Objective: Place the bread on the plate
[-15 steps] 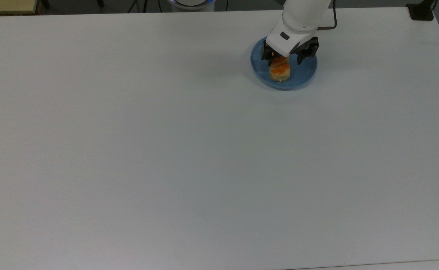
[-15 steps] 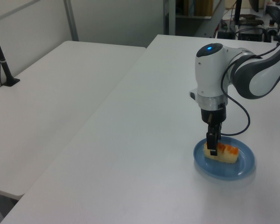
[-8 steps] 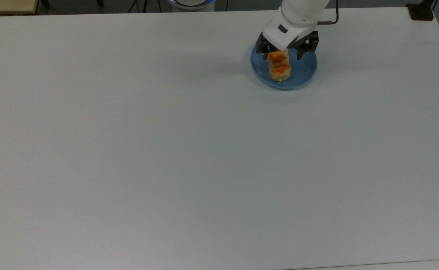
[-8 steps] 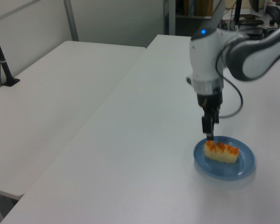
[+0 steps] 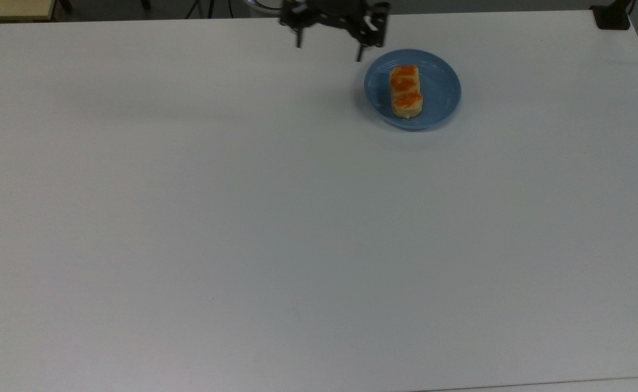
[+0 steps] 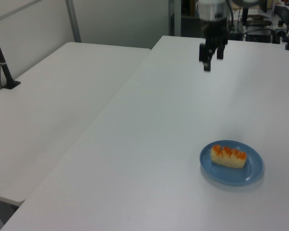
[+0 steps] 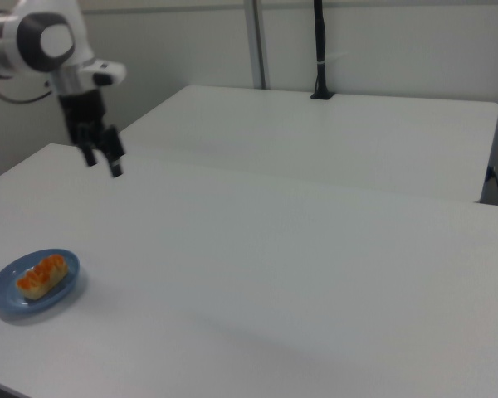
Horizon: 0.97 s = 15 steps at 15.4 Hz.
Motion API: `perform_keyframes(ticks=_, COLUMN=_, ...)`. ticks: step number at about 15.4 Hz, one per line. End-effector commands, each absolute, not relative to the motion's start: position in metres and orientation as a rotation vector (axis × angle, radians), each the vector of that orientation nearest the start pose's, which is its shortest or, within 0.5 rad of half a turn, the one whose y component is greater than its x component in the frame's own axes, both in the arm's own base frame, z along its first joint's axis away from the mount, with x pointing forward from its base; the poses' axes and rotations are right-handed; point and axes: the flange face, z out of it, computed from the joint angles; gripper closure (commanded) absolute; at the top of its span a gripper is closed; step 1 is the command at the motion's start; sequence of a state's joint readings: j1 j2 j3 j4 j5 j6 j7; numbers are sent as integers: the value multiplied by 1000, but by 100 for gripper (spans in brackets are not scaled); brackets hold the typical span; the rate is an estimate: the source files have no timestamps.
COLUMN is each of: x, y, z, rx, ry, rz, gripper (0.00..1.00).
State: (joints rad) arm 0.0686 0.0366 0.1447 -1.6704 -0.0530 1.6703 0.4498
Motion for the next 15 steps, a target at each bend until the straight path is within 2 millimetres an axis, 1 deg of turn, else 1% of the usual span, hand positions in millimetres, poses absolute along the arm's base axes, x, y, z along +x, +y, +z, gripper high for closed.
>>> perform_keyframes(ticks=1, x=560, y=41, z=616, rx=-3161, ry=423, rz=-97, gripper=0)
perform_keyframes(ticks=2, x=560, y=17, z=629, rx=-3164, ry=429, rz=-137, gripper=0)
perform_keyframes(ticks=3, x=560, y=-1, z=635, rx=-3178, ry=373, rz=-154, gripper=0)
perform_keyframes(ticks=4, x=560, y=-14, z=636, rx=-3202, ry=262, rz=-152, gripper=0)
perform_keyframes(ticks=5, x=561, y=-21, z=634, rx=-3221, ry=124, rz=-146, gripper=0)
perform_keyframes(ticks=6, x=561, y=-26, z=633, rx=-3227, ry=24, rz=-143, gripper=0)
perform_keyframes(ticks=8, x=560, y=-47, z=635, rx=-3227, ry=20, rz=-157, gripper=0)
perform_keyframes(ticks=12, x=556, y=-57, z=642, rx=-3212, ry=46, rz=-184, gripper=0)
perform_keyframes(ticks=15, x=553, y=-68, z=649, rx=-3181, ry=105, rz=-207, gripper=0)
